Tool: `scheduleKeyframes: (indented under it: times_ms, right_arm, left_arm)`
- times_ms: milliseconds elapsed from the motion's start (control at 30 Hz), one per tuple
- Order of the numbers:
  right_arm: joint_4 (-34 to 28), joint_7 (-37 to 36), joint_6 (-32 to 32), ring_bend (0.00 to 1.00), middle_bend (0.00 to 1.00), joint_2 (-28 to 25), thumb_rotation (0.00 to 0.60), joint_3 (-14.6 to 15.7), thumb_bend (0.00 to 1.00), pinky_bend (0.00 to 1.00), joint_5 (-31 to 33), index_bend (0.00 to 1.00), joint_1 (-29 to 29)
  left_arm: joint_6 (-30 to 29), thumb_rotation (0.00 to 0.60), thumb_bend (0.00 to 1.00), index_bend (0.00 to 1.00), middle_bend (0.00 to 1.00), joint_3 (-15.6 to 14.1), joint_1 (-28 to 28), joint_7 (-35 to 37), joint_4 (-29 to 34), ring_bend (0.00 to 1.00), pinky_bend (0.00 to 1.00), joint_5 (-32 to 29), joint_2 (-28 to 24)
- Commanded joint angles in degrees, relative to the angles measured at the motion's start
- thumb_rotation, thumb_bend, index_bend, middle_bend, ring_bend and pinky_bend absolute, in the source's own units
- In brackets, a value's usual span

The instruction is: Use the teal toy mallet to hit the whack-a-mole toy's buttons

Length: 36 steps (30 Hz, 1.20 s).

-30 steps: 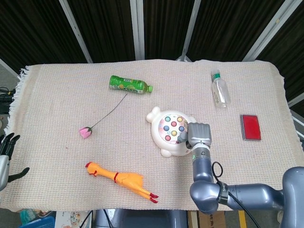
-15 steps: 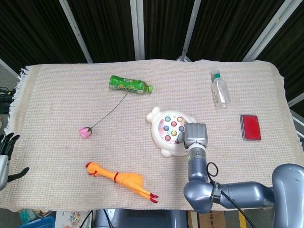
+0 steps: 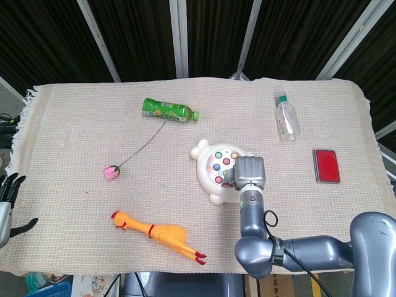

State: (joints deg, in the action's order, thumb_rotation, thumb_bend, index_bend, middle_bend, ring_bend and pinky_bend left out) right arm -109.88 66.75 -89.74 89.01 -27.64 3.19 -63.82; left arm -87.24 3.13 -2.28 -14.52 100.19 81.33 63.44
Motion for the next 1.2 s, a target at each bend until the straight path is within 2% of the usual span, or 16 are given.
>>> scheduleKeyframes:
  times_ms: [33, 533, 1200]
  right_arm:
    - [-0.6, 0.3, -0.6, 0.62, 0.71, -0.1, 0.6, -0.9, 0.61, 0.4, 0.2, 0.92, -0.9]
    - [5.9, 2.8, 0.0, 0.62, 0.71, 4.1, 0.6, -0.3, 0.61, 0.4, 1.4, 0.92, -3.8]
    - [9.3, 4.1, 1.6, 0.62, 0.71, 4.8, 0.6, 0.3, 0.61, 0.4, 1.8, 0.92, -3.0]
  left_arm:
    - [0.1, 0.6, 0.0, 0.13, 0.03, 0.0, 0.0, -0.1, 0.1, 0.0, 0.0, 0.0, 0.0]
    - [-0.3, 0.6, 0.0, 0.13, 0.03, 0.2, 0.2, 0.5, 0.0, 0.0, 0.0, -0.3, -0.3]
    - [-0.3, 0.6, 0.0, 0.13, 0.03, 0.1, 0.1, -0.3, 0.1, 0.0, 0.0, -0.2, 0.0]
